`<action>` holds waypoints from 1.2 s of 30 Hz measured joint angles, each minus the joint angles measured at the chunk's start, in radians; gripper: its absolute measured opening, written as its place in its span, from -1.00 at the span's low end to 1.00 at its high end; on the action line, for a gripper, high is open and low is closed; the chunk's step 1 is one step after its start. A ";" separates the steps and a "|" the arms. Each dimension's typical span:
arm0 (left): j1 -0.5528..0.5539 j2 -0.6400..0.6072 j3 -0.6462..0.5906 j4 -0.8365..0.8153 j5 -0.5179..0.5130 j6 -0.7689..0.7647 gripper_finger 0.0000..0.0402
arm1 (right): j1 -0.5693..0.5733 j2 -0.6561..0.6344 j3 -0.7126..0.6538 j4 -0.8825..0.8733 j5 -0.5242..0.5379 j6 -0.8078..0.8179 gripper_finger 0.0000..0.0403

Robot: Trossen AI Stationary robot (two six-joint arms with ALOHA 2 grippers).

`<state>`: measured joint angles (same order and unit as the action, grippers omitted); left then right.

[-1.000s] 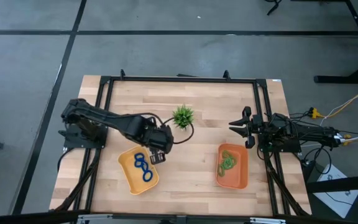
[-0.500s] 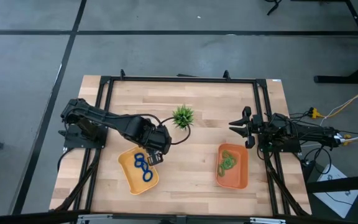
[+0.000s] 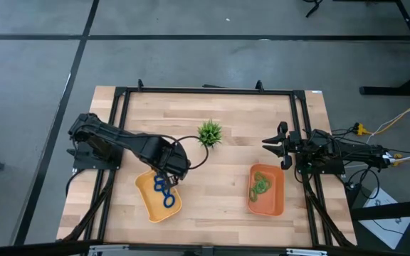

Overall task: Sort spring keychains
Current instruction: Put the blue spring keychain into the yellow bin

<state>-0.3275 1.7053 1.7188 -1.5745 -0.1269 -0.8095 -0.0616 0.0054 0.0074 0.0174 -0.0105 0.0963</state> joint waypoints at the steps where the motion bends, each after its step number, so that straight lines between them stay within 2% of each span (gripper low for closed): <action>1: 0.000 -0.004 -0.004 0.003 0.001 0.000 -0.97 | 0.000 0.000 0.000 0.000 0.000 0.000 -0.52; 7: -0.004 -0.099 -0.078 0.013 -0.006 -0.044 -0.97 | 0.000 0.000 0.000 0.000 0.000 0.000 -0.52; 15: -0.035 -0.341 -0.314 0.225 -0.037 -0.165 -0.97 | 0.000 0.000 0.000 0.000 0.000 0.000 -0.52; 19: -0.058 -0.421 -0.420 0.263 -0.039 -0.238 -0.97 | 0.000 0.000 0.000 0.000 0.000 0.000 -0.52; 23: -0.092 -0.465 -0.515 0.287 -0.033 -0.315 -0.97 | 0.000 0.000 0.000 0.000 0.000 0.000 -0.52; 27: -0.126 -0.480 -0.598 0.408 -0.009 -0.356 -0.97 | 0.000 0.000 0.000 0.000 0.000 0.000 -0.52; 30: -0.146 -0.478 -0.628 0.464 -0.009 -0.357 -0.97 | 0.000 0.000 0.000 0.000 0.000 0.000 -0.52; 36: -0.151 -0.473 -0.649 0.472 -0.009 -0.376 -0.96 | 0.000 0.000 0.000 0.000 0.000 0.000 -0.52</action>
<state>-0.4789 1.2324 1.0695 -1.1022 -0.1360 -1.1858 -0.0616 0.0053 0.0074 0.0174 -0.0105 0.0963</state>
